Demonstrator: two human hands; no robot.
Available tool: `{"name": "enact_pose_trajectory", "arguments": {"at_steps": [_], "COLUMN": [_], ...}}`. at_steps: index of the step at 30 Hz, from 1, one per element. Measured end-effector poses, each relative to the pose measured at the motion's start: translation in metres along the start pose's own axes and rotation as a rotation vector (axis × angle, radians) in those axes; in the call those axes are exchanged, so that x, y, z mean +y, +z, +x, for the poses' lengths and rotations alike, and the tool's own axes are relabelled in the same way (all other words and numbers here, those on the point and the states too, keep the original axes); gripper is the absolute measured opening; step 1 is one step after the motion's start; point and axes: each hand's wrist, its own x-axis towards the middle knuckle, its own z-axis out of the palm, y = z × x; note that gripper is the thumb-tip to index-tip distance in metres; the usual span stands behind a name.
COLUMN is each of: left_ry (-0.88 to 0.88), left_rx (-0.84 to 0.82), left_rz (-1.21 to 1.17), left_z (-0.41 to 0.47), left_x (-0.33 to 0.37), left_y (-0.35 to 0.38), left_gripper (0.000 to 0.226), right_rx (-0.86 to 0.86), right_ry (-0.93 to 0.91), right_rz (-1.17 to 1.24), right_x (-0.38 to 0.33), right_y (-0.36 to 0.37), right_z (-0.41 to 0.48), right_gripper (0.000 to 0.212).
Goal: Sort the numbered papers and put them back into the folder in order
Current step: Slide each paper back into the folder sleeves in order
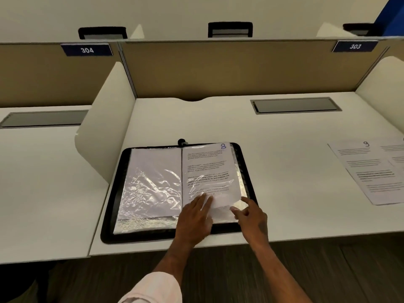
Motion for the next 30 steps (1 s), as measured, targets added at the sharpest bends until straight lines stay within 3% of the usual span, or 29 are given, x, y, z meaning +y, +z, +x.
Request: {"name": "enact_pose_trajectory", "arguments": {"at_steps": [3,5,9,12,16,18,22,24,30], "left_ry": [0.020,-0.070,-0.352,-0.490,-0.600,-0.640,-0.637,-0.630,-0.611], "left_rx": [-0.024,0.039,0.308,0.437,0.429,0.369,0.153,0.041,-0.272], "left_rz": [-0.109,-0.216,-0.339,-0.342,-0.278,-0.221,-0.117,-0.034,0.184], "left_z": [-0.002,-0.002,-0.008,-0.022,-0.048,-0.058,-0.073,-0.080,-0.095], "left_x": [0.012,0.020,0.014,-0.006,-0.049,-0.070,-0.099,-0.106,-0.124], "left_y": [-0.022,-0.035,-0.059,-0.089,-0.112,-0.113,-0.111,-0.109,-0.099], "left_gripper": [0.085,0.088,0.063,0.064,0.084,0.088,0.053,0.048,0.083], "right_rx": [0.014,0.003,-0.039,-0.088,-0.085,-0.185,-0.404,-0.471,-0.577], "right_ry": [-0.186,-0.345,-0.767,-0.939,-0.841,-0.721,-0.576,-0.523,-0.436], "right_rz": [-0.117,-0.156,-0.264,-0.312,-0.383,-0.541,-0.915,-0.994,-1.099], "right_x": [-0.028,-0.052,-0.092,-0.107,-0.102,-0.094,-0.063,-0.047,-0.014], "right_y": [0.005,0.014,0.044,0.066,0.097,0.111,0.130,0.136,0.139], "right_z": [-0.013,-0.024,-0.040,-0.046,-0.043,-0.040,-0.040,-0.040,-0.044], "right_gripper": [0.035,0.032,0.026,0.030,0.036,0.049,0.086,0.096,0.109]}}
